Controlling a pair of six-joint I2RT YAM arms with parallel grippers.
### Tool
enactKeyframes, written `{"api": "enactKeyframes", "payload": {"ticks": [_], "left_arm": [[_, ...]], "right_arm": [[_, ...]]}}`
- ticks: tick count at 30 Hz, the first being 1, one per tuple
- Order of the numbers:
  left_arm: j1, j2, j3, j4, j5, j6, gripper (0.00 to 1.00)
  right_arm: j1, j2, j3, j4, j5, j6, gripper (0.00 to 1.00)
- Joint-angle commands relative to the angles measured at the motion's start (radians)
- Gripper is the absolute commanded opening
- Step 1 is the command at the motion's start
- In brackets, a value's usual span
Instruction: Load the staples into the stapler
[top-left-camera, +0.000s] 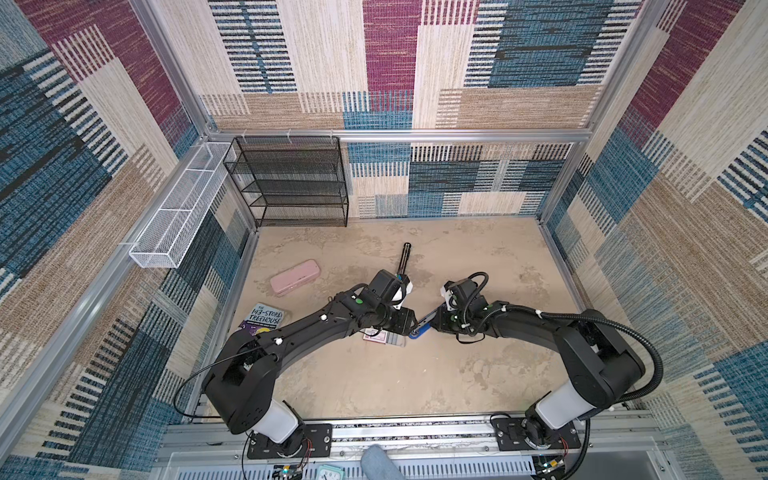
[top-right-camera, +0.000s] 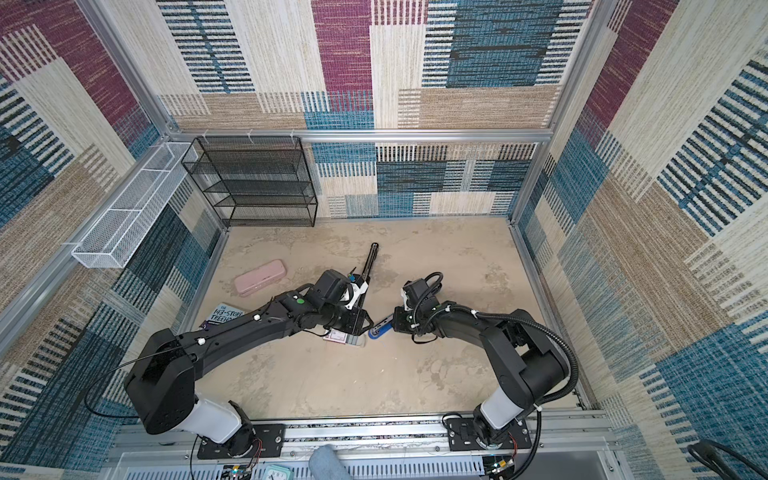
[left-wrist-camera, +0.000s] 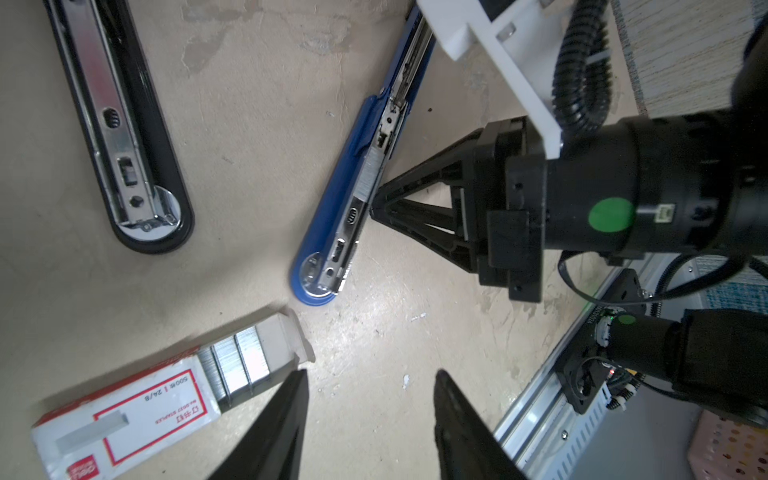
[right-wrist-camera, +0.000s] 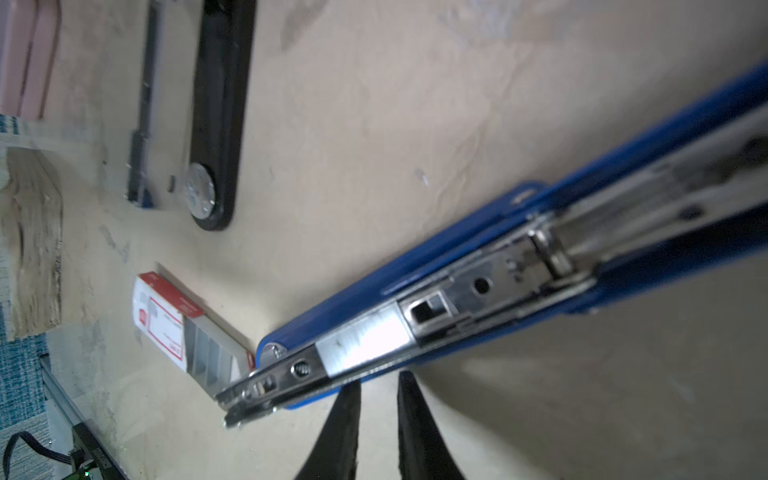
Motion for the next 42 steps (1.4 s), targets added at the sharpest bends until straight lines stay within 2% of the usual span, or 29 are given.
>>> {"api": "enactKeyframes", "payload": {"ticks": [1, 6, 13, 18, 22, 29, 35, 42], "left_arm": [[0.005, 0.014, 0.027, -0.020, -0.035, 0.052, 0.53], [0.005, 0.070, 0.088, -0.030, -0.032, 0.086, 0.56], [0.003, 0.163, 0.163, -0.049, -0.004, 0.147, 0.56], [-0.007, 0.227, 0.214, -0.040, 0.002, 0.182, 0.56], [-0.019, 0.302, 0.280, -0.047, -0.008, 0.215, 0.56], [-0.047, 0.465, 0.478, -0.076, -0.056, 0.283, 0.58], [-0.058, 0.637, 0.675, -0.102, -0.076, 0.320, 0.62], [-0.073, 0.792, 0.856, -0.165, -0.088, 0.355, 0.62]], "right_arm": [[-0.005, -0.038, 0.008, 0.020, 0.011, -0.032, 0.25], [-0.050, -0.175, -0.027, -0.017, 0.031, -0.050, 0.33], [-0.215, -0.332, -0.089, -0.050, 0.025, -0.059, 0.45], [-0.322, -0.353, -0.124, -0.023, -0.015, -0.047, 0.53], [-0.373, -0.341, -0.144, 0.018, -0.033, -0.027, 0.55], [-0.479, -0.350, -0.189, 0.072, -0.061, 0.034, 0.64], [-0.497, -0.361, -0.206, 0.079, -0.083, 0.037, 0.65], [-0.511, -0.382, -0.236, 0.088, -0.078, 0.036, 0.65]]}}
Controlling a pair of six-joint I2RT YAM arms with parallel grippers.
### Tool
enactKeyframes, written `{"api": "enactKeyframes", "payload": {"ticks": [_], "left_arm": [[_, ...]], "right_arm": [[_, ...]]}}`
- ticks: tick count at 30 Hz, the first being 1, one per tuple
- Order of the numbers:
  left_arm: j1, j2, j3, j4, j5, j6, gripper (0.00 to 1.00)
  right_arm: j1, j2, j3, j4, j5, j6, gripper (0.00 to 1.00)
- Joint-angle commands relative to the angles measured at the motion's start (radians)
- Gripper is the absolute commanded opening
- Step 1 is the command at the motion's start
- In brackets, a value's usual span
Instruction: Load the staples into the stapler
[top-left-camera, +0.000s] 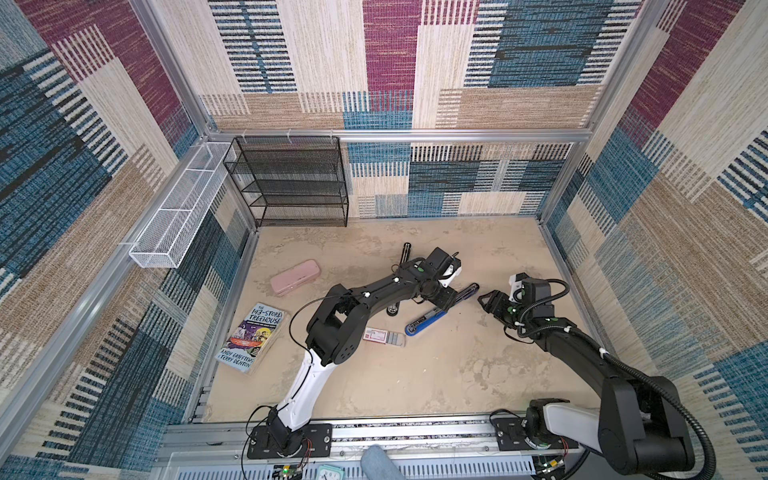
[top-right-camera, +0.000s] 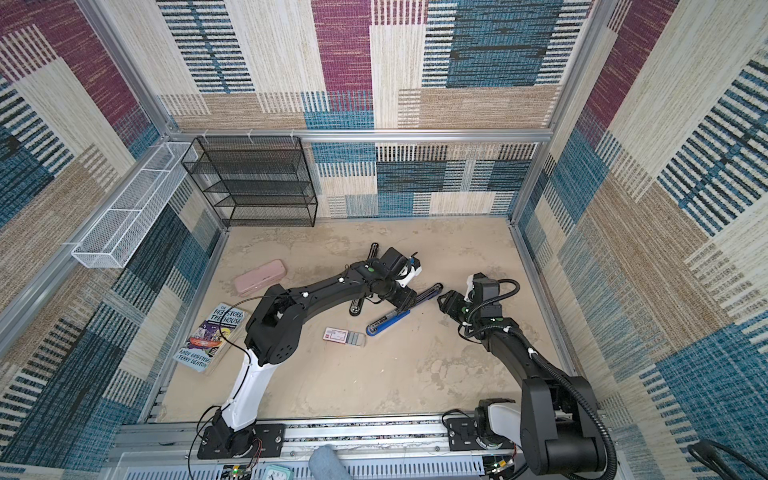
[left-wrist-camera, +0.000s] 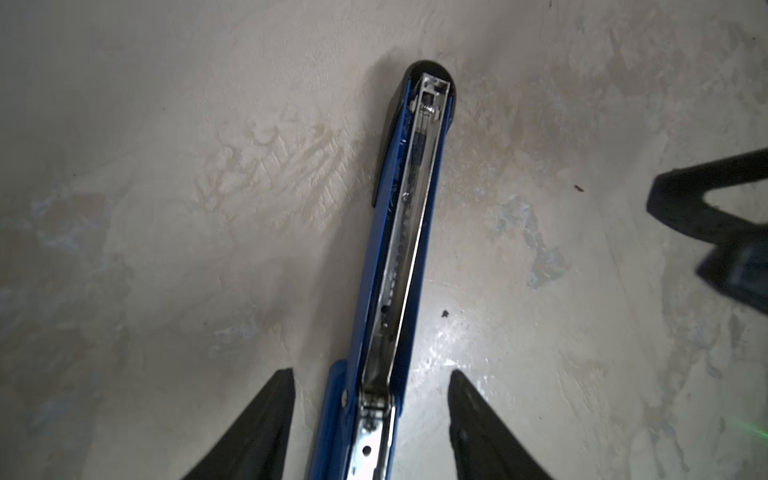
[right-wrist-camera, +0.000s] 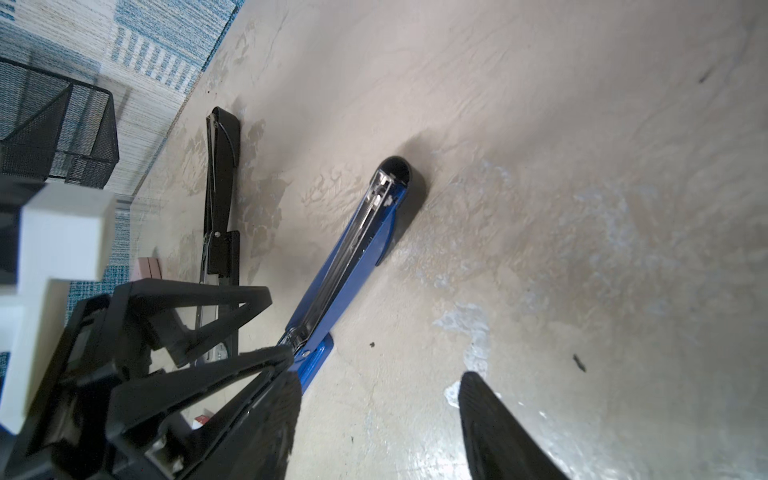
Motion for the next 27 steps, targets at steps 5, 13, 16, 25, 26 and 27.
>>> {"api": "enactKeyframes", "payload": {"ticks": [5, 13, 16, 25, 26, 27], "left_arm": [[-0.029, 0.130, 0.169, -0.105, -0.048, 0.082, 0.59], [-0.040, 0.177, 0.223, -0.147, -0.059, 0.104, 0.35], [-0.040, 0.169, 0.220, -0.146, -0.060, 0.107, 0.26], [-0.042, 0.118, 0.173, -0.125, -0.082, 0.115, 0.07], [-0.042, 0.104, 0.154, -0.107, -0.082, 0.113, 0.06], [-0.042, 0.092, 0.136, -0.090, -0.081, 0.112, 0.05]], "right_arm": [[-0.008, 0.031, -0.007, 0.068, -0.016, 0.025, 0.64], [-0.018, 0.071, 0.009, 0.109, -0.020, 0.043, 0.64], [-0.024, 0.103, 0.010, 0.148, -0.042, 0.054, 0.64], [-0.062, 0.230, -0.025, 0.441, -0.189, 0.144, 0.67], [-0.070, 0.251, -0.033, 0.487, -0.218, 0.166, 0.68], [-0.075, 0.275, -0.042, 0.538, -0.245, 0.189, 0.69]]}}
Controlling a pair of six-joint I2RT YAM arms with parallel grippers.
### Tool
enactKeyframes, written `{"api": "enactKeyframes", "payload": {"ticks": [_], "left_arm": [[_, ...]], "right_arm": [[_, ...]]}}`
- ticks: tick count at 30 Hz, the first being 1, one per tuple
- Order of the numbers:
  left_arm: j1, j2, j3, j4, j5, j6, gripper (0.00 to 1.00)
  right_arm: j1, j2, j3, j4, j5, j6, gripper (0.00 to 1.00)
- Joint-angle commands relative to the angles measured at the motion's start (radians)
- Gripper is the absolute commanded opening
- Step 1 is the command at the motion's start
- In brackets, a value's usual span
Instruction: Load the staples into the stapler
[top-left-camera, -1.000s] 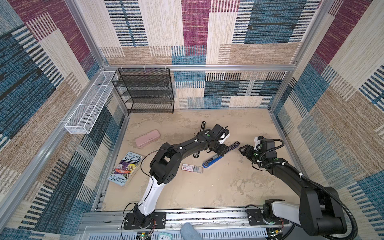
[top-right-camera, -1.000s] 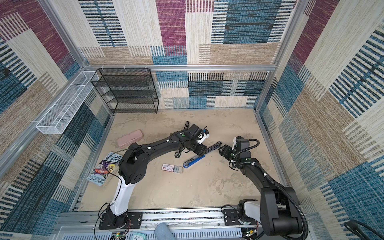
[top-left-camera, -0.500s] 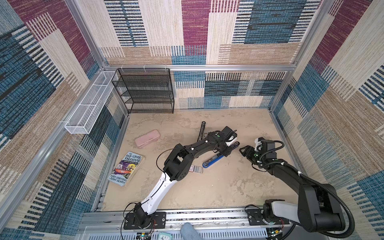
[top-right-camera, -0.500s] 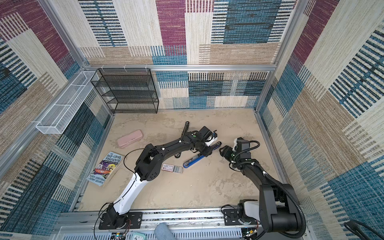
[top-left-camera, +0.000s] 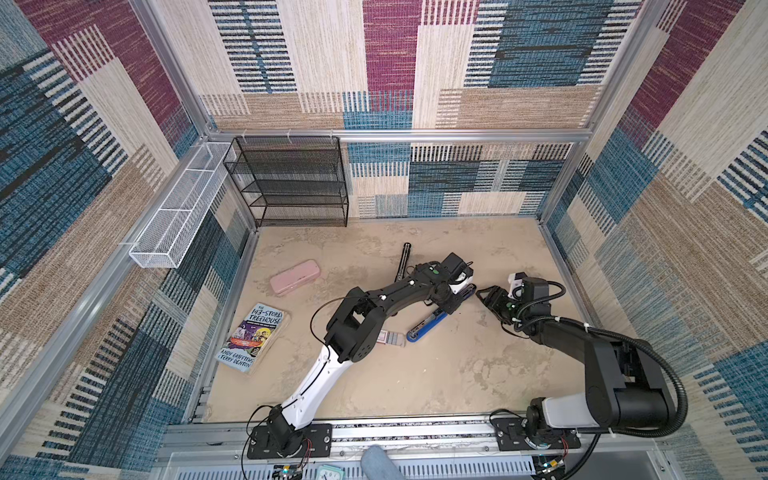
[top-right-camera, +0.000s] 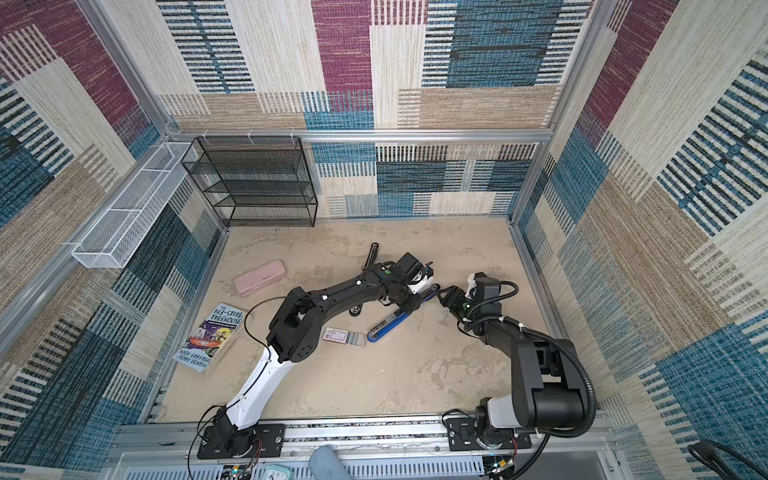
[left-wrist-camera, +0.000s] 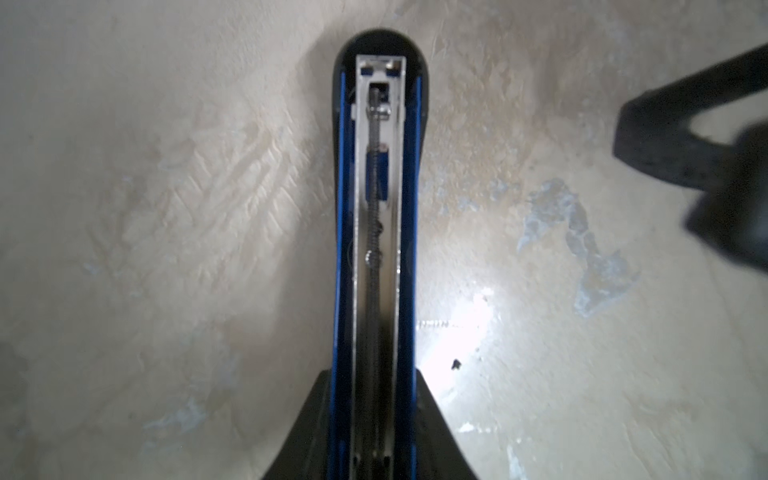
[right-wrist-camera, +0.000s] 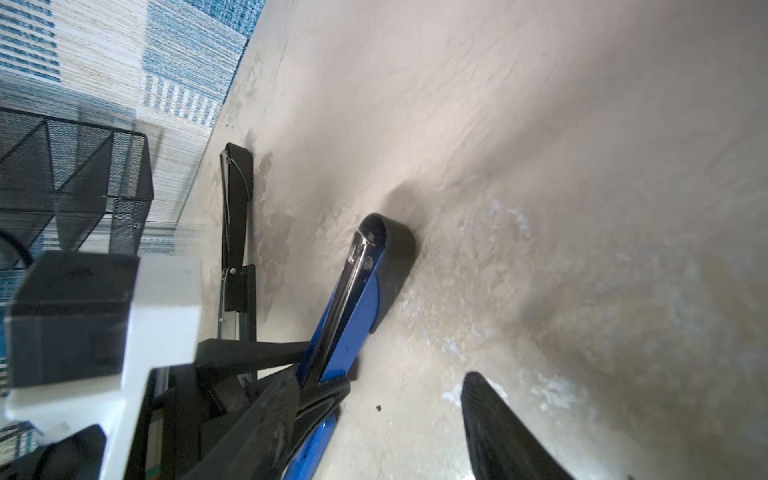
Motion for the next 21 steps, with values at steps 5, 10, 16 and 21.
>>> {"api": "enactKeyframes", "payload": {"ticks": [5, 10, 16, 21], "left_arm": [[0.000, -0.097, -0.116, 0.118, 0.010, -0.001, 0.02], [0.000, -0.109, -0.135, 0.127, 0.018, 0.003, 0.02], [-0.001, -0.100, -0.128, 0.129, 0.050, -0.005, 0.07], [-0.005, -0.091, -0.121, 0.129, 0.070, -0.010, 0.08]], "right_arm": [[-0.014, 0.151, -0.024, 0.413, -0.198, 0.158, 0.70], [-0.014, 0.258, -0.024, 0.615, -0.280, 0.238, 0.70], [-0.014, 0.400, -0.012, 0.845, -0.351, 0.345, 0.68], [-0.014, 0.513, 0.005, 0.996, -0.401, 0.423, 0.65]]}}
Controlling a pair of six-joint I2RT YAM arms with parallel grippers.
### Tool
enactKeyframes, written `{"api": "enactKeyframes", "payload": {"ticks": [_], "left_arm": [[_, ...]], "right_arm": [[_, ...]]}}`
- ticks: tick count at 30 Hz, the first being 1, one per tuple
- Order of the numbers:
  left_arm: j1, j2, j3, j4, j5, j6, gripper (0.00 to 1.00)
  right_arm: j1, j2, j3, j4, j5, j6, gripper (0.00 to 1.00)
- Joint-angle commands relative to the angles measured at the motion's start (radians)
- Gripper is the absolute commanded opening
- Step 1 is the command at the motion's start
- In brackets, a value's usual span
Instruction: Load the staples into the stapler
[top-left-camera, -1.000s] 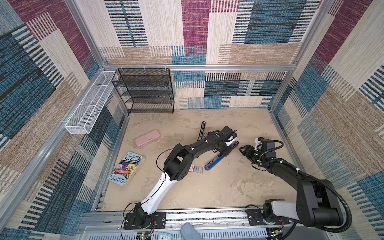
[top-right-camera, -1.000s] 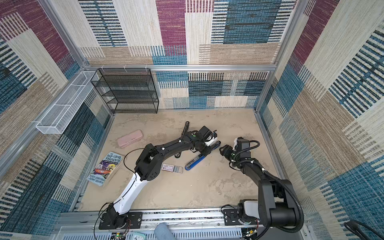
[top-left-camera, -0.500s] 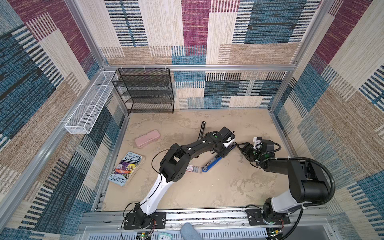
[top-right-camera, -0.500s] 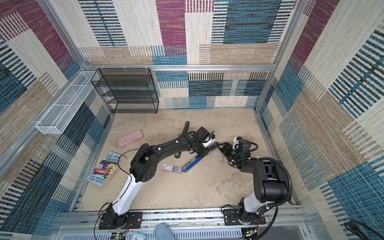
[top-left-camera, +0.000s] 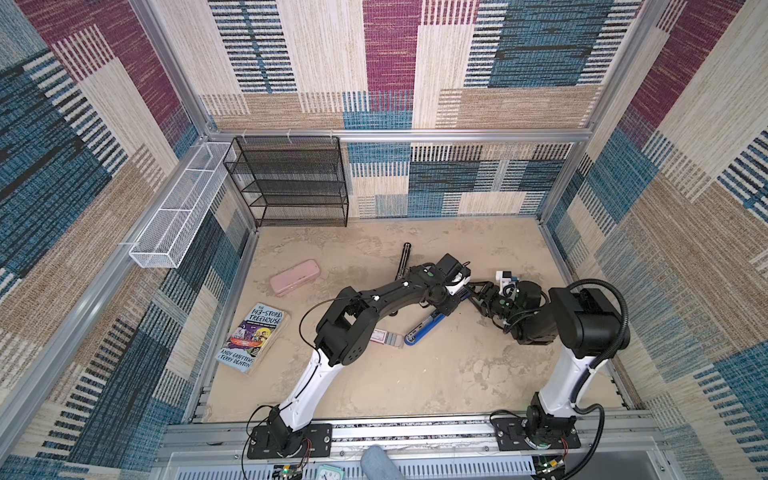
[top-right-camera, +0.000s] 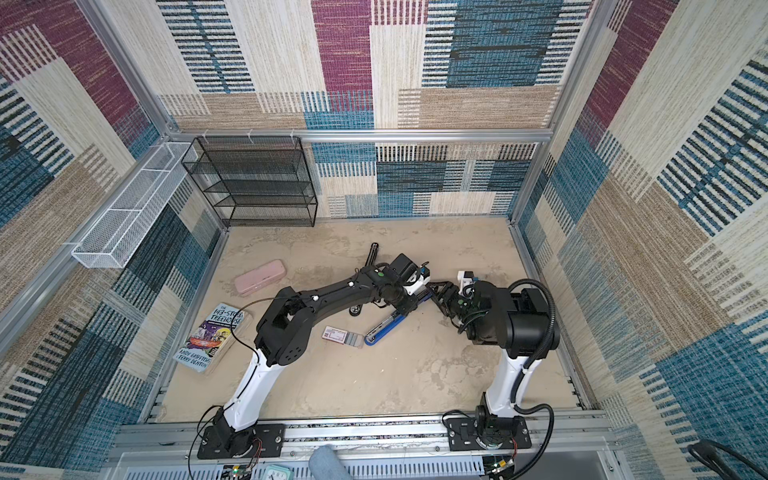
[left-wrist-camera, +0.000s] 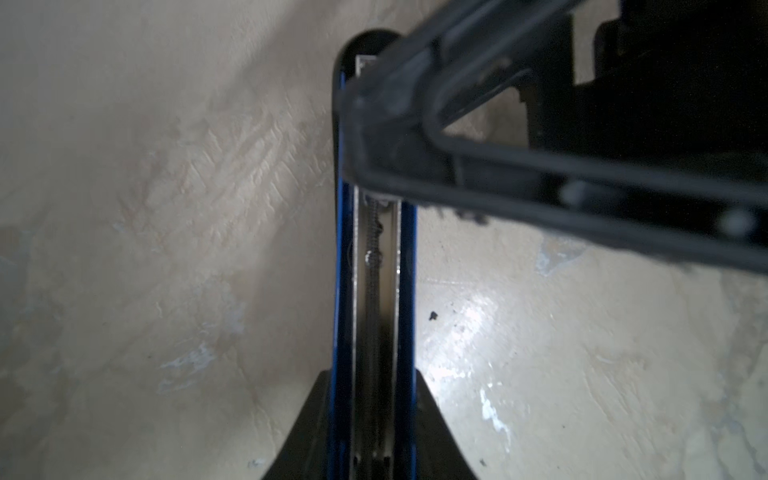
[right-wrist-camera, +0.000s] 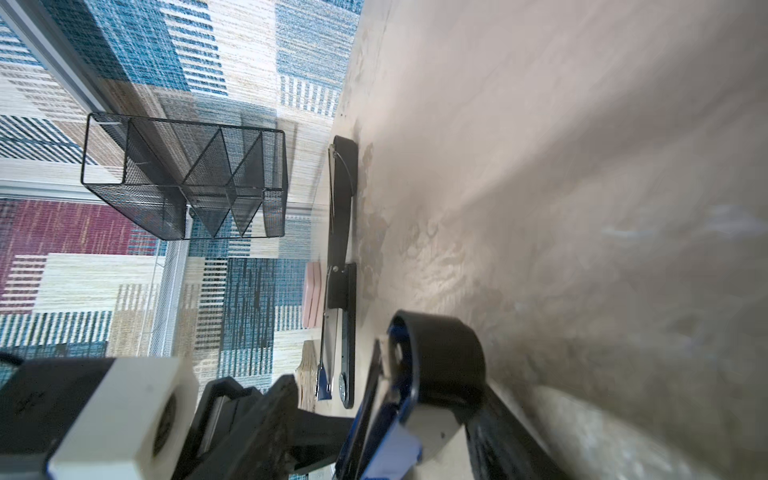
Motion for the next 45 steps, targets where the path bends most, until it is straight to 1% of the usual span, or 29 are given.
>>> {"api": "enactKeyframes", "payload": {"ticks": [1, 3, 6, 8, 10, 15, 17, 20, 23, 25, 28, 33, 34, 36, 40, 45], "left_arm": [[-0.003, 0.004, 0.010, 0.048, 0.043, -0.006, 0.09], [-0.006, 0.005, 0.007, 0.047, 0.047, -0.009, 0.13], [-0.006, 0.005, 0.001, 0.046, 0.044, -0.014, 0.24], [-0.006, 0.002, -0.004, 0.045, 0.037, -0.022, 0.34], [-0.006, -0.006, -0.010, 0.044, 0.038, -0.026, 0.38], [-0.006, -0.040, -0.040, 0.042, 0.024, -0.022, 0.41], [-0.006, -0.068, -0.064, 0.035, 0.000, -0.020, 0.41], [-0.005, -0.142, -0.140, 0.044, -0.047, -0.018, 0.41], [-0.005, -0.252, -0.267, 0.085, -0.098, -0.024, 0.42], [-0.005, -0.347, -0.388, 0.136, -0.127, -0.034, 0.42], [-0.003, -0.502, -0.590, 0.243, -0.164, -0.061, 0.46], [-0.002, -0.722, -0.893, 0.425, -0.188, -0.105, 0.47], [0.001, -0.759, -0.958, 0.469, -0.193, -0.121, 0.48], [0.007, -0.822, -1.071, 0.571, -0.181, -0.151, 0.55], [0.007, -0.903, -1.261, 0.798, -0.096, -0.148, 0.56], [0.007, -0.894, -1.348, 0.920, -0.053, -0.126, 0.54]], "right_arm": [[0.000, 0.053, 0.003, 0.222, -0.067, 0.095, 0.64], [0.000, 0.075, 0.002, 0.263, -0.071, 0.113, 0.60], [0.000, 0.095, 0.006, 0.274, -0.072, 0.112, 0.54], [0.000, 0.105, 0.007, 0.277, -0.071, 0.108, 0.52], [0.000, 0.114, 0.006, 0.289, -0.070, 0.108, 0.50], [0.000, 0.122, 0.003, 0.296, -0.067, 0.096, 0.49], [0.000, 0.125, 0.003, 0.297, -0.068, 0.095, 0.48], [0.000, 0.124, 0.002, 0.297, -0.070, 0.093, 0.48], [0.000, 0.118, 0.007, 0.289, -0.074, 0.087, 0.48], [0.000, 0.110, 0.010, 0.270, -0.077, 0.076, 0.49], [0.000, 0.095, 0.012, 0.249, -0.080, 0.064, 0.49], [0.000, 0.081, 0.020, 0.225, -0.085, 0.049, 0.49], [0.000, 0.079, 0.022, 0.217, -0.086, 0.045, 0.49], [0.000, 0.080, 0.027, 0.205, -0.086, 0.039, 0.49], [0.000, 0.082, 0.030, 0.195, -0.090, 0.036, 0.49], [-0.001, 0.081, 0.032, 0.189, -0.087, 0.031, 0.49]]}}
